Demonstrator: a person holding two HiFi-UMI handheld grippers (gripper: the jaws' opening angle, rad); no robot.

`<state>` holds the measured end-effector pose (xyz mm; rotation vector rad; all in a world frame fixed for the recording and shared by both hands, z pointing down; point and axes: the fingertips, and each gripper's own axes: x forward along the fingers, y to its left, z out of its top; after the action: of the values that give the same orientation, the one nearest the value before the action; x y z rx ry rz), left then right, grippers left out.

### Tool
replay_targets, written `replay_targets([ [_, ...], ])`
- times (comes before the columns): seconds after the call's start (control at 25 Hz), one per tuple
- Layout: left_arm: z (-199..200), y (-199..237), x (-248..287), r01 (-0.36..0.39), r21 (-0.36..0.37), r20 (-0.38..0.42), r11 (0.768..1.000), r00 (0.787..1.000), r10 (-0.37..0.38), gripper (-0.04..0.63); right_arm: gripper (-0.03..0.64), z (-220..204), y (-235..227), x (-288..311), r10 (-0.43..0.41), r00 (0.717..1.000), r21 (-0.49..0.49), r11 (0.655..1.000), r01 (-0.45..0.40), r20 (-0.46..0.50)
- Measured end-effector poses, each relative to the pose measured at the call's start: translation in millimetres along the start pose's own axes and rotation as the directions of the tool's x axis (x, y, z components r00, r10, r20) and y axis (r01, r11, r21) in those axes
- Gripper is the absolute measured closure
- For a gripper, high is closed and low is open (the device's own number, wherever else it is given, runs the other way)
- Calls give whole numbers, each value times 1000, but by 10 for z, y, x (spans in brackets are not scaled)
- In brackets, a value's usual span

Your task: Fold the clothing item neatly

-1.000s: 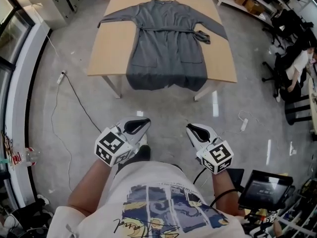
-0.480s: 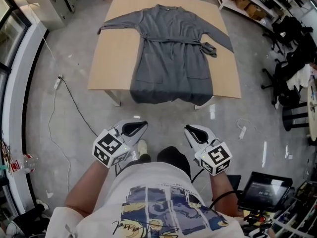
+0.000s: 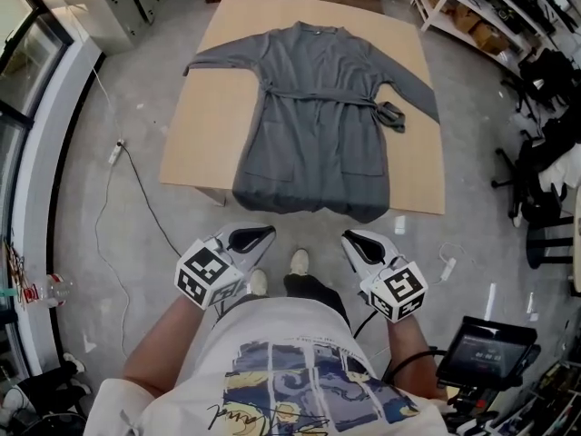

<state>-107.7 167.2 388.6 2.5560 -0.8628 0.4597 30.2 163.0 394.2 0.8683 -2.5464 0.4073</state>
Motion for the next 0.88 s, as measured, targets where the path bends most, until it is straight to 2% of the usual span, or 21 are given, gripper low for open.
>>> replay_targets([
  [0.32, 405, 229, 442, -113, 14, 19, 993, 993, 113, 588, 600, 109, -615, 143, 91, 996, -49, 995, -91, 1],
  [0.52, 507, 444, 518, -173, -15, 28, 985, 984, 173, 588, 600, 117, -752, 276, 134, 991, -45, 990, -134, -6],
  [0.88, 567, 1314, 487, -248, -88, 57, 965, 966, 254, 588, 600, 209, -974, 720, 129, 991, -40, 991, -130, -28],
])
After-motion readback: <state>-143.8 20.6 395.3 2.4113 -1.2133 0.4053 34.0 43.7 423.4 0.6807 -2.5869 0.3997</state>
